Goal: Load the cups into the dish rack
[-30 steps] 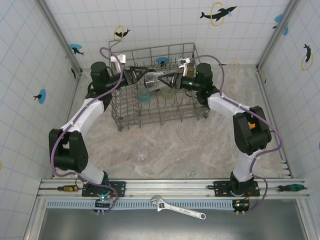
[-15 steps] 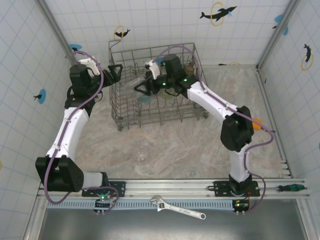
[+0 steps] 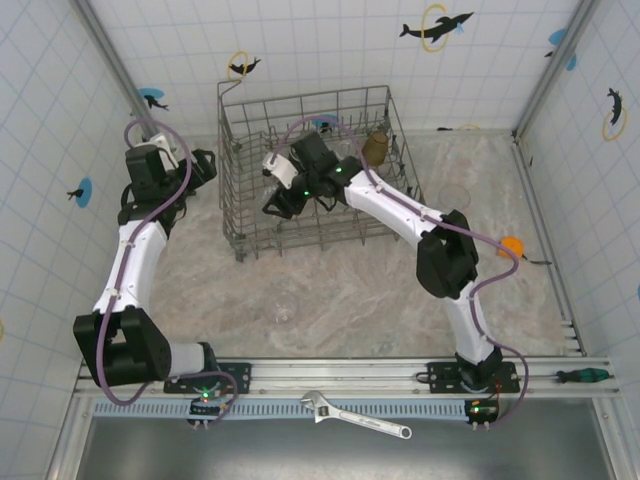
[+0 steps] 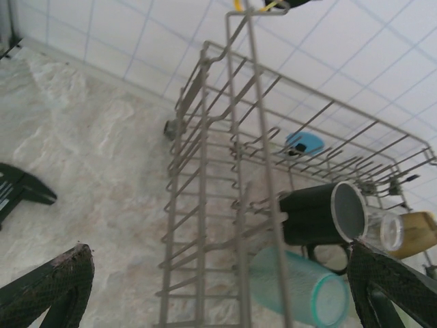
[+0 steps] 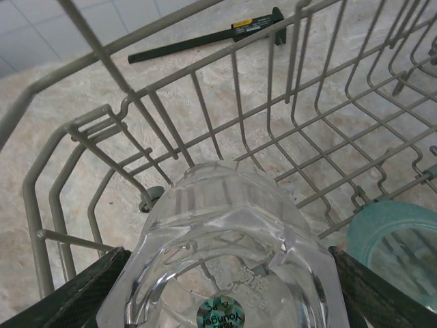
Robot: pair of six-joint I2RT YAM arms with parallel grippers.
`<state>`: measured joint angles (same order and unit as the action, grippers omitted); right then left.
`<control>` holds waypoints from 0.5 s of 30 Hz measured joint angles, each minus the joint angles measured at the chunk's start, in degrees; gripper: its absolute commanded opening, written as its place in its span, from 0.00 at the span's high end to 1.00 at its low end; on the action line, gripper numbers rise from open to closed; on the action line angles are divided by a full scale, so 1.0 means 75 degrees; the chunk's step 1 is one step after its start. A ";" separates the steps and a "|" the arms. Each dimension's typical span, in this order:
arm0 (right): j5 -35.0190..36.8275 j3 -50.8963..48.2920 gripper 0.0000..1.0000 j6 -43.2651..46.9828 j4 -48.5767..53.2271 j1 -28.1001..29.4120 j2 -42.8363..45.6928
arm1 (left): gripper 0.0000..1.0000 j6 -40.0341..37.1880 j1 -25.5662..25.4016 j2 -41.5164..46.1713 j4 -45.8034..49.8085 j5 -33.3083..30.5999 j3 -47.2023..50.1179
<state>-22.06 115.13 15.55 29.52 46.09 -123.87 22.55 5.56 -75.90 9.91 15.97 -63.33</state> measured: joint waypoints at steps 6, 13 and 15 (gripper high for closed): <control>0.0440 0.0119 0.60 0.0720 0.0020 0.0460 -0.0166 | 0.03 -0.0102 0.0283 -0.0099 -0.0032 0.0009 0.0259; 0.0495 0.0877 0.60 0.1116 0.0064 0.0644 -0.0699 | 0.03 -0.0184 0.0740 -0.0096 -0.0125 0.0146 0.0743; 0.0493 0.1064 0.60 0.1148 0.0070 0.0641 -0.0851 | 0.03 -0.0216 0.0778 -0.0093 -0.0128 0.0143 0.0845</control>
<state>-18.37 123.11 24.16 30.04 50.89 -130.26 20.93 11.40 -76.60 8.95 17.04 -56.99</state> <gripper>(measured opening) 0.724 0.973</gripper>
